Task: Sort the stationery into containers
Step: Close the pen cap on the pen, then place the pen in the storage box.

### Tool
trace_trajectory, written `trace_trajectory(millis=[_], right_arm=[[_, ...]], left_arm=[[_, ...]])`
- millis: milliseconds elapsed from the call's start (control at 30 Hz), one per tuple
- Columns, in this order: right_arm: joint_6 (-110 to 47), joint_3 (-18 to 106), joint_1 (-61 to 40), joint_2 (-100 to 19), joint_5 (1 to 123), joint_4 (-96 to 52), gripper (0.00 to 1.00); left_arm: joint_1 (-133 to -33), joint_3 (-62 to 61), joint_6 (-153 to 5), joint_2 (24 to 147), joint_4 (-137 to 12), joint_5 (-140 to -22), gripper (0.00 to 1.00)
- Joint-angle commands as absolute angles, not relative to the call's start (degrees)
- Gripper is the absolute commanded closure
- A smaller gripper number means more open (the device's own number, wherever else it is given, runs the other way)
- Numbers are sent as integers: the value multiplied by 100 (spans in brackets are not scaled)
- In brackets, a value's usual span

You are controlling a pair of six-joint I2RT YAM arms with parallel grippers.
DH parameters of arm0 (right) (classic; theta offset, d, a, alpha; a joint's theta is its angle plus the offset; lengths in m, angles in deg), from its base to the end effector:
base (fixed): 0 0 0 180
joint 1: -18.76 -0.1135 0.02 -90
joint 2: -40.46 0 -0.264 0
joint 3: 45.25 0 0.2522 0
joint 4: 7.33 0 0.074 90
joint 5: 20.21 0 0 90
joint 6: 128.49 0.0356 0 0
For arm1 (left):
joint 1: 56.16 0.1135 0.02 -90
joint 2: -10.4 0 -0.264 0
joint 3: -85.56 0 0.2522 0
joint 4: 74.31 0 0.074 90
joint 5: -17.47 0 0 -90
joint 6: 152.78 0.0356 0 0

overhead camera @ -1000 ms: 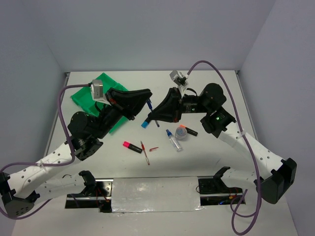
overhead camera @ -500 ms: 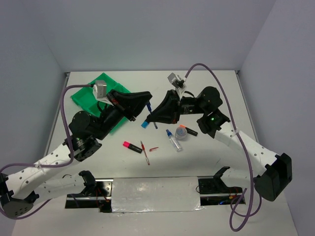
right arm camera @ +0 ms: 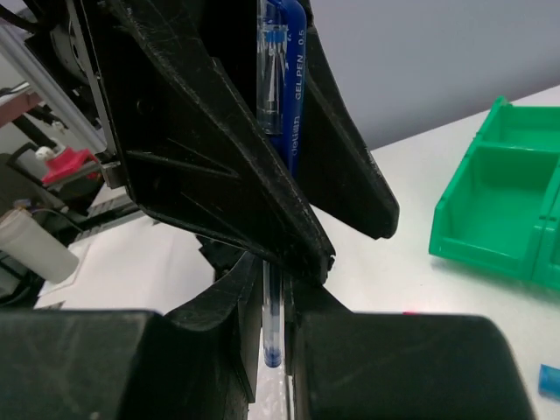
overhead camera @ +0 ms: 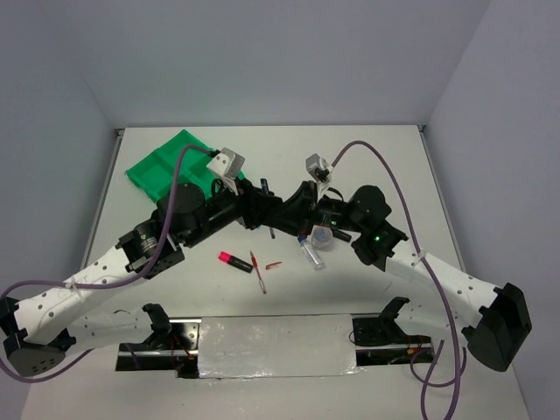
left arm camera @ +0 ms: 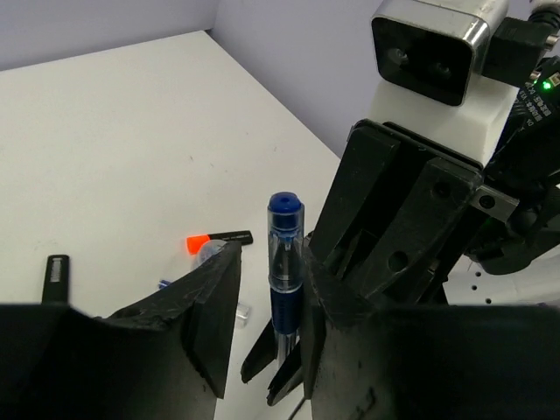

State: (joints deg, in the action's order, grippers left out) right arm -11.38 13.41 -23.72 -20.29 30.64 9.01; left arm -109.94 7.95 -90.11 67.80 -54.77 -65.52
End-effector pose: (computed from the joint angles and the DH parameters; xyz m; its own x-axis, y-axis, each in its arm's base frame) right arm 0.1629 0.1797 0.3597 -0.2827 0.2203 -0.9336 -0.9506 0.0655 0.3033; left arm 0.1357 -0.1780 0.4243 -0.3284 -0.3228 -0.8877 0.6505 0.6041 -0.4604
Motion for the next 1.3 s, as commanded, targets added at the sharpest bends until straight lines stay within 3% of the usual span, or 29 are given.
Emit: trace_trajectory(millis=[0,133,300,500,800,900,1033,1267], right_arm=[[-1459,1561,-2440,-1728,3429,1723,100],[-1406,1544,-2440,-1799,3411,1731,100],[-1406,1447,-2457,-1816,3508,1653,100],[-1511,1658,-2466,-2053,3824,1021,100],[-1564,1781,-2519,-2273,3929,713,100],[-1809,1939,-2528,-2474,4200,302,100],[-2512,2718,-2510,-3370,5018,-237,100],[-3690,5056,-2510,-5813,5388,-1072,100]], left_arm=[[-11021,949,-8985,6727,-4446,-6726,56],[-11021,923,-9055,6516,-4534,-6603,51],[-11021,817,-9012,6340,-4517,-6655,20],[-11021,782,-9126,5927,-4517,-6059,1],[-11021,439,-8871,5707,-4439,-5874,1],[-11021,142,-9002,5680,-3731,-4910,1],[-11021,-422,-10126,6127,-1629,-2189,1],[-11021,-327,-11437,5822,623,-935,1]])
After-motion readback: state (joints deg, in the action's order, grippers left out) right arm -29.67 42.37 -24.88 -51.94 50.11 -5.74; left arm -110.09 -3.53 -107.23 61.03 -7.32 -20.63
